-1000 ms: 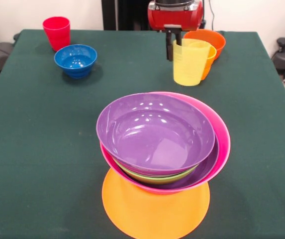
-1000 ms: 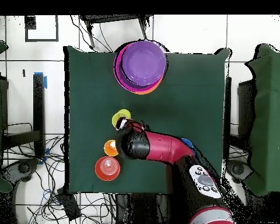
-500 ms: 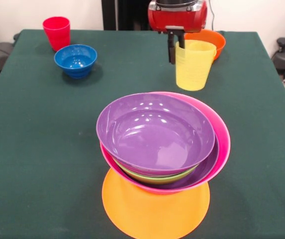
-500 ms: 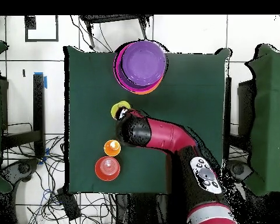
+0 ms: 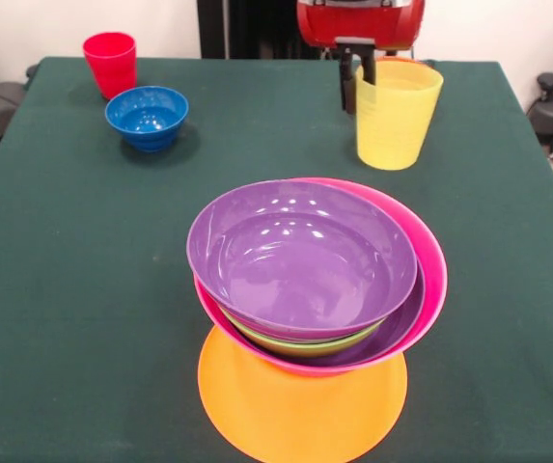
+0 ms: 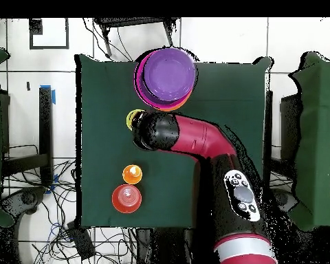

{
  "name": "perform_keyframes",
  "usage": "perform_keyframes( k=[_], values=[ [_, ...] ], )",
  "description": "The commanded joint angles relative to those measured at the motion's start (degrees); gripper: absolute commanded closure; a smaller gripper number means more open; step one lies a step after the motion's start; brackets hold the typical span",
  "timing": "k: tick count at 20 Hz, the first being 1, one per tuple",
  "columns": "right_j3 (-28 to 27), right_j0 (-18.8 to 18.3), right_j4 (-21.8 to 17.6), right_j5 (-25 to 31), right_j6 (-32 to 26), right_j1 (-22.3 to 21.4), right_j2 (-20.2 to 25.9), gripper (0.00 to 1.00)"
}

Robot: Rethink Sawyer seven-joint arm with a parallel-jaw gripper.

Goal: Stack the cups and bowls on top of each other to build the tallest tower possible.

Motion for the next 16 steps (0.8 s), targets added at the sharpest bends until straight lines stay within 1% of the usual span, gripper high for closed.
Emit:
perform_keyframes(
  k=[1,7,12,16],
  values=[
    [-8.9,1.4,1.4,8.5,7.2,1.8,-0.1,1.00],
    [-15.5,0.7,0.2,9.7,5.5,5.0,-0.2,1.00],
    [-21.6,0.3,-0.7,12.9,4.4,7.3,-0.8,1.00],
    [-24.6,0.5,-1.0,15.4,4.3,8.0,-1.3,1.00]
  ],
)
